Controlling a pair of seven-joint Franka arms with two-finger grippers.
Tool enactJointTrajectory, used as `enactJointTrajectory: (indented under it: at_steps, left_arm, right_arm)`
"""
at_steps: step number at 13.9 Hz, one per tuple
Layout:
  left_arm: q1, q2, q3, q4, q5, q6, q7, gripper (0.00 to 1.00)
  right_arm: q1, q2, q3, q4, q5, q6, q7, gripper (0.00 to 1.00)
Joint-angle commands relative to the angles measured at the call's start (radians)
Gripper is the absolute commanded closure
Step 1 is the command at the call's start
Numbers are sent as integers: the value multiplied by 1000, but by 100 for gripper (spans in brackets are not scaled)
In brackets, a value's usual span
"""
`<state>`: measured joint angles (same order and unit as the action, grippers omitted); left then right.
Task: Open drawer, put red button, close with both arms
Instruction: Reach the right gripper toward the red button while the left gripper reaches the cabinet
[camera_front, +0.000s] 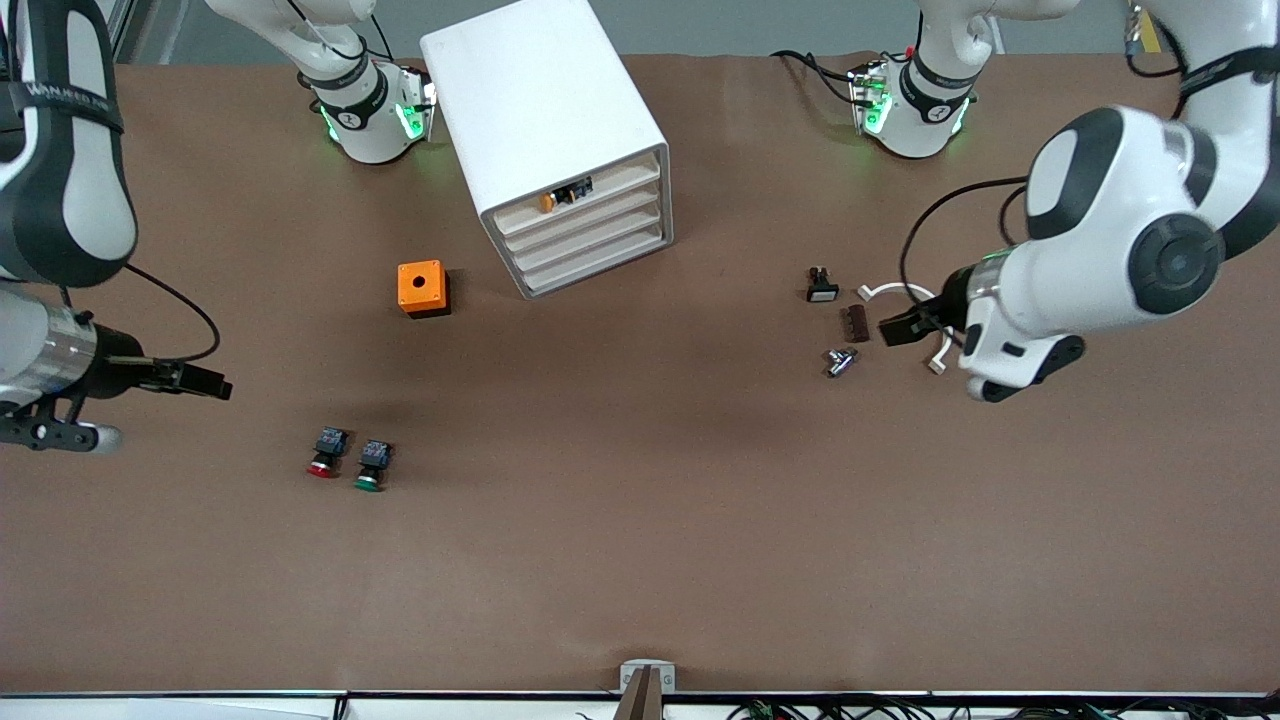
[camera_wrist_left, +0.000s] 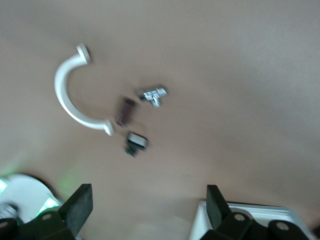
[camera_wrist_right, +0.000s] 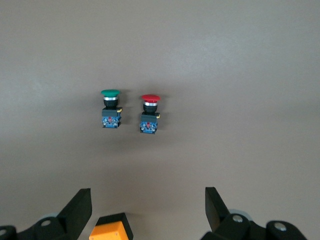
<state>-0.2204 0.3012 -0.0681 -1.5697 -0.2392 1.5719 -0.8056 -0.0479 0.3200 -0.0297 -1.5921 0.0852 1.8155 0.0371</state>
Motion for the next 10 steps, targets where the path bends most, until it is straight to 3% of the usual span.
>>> enactJointTrajectory:
  at_steps: [1, 6, 10]
  left_arm:
    - [-34, 116, 2, 85, -103, -23, -218, 0]
    - [-102, 263, -12, 108, -236, -23, -576, 0]
    - [-102, 352, -88, 109, -285, -50, -867, 0]
  right_arm:
    - [-4, 60, 8, 9, 16, 28, 27, 0]
    - [16, 189, 8, 7, 14, 109, 89, 0]
    - [36, 277, 8, 7, 14, 162, 161, 0]
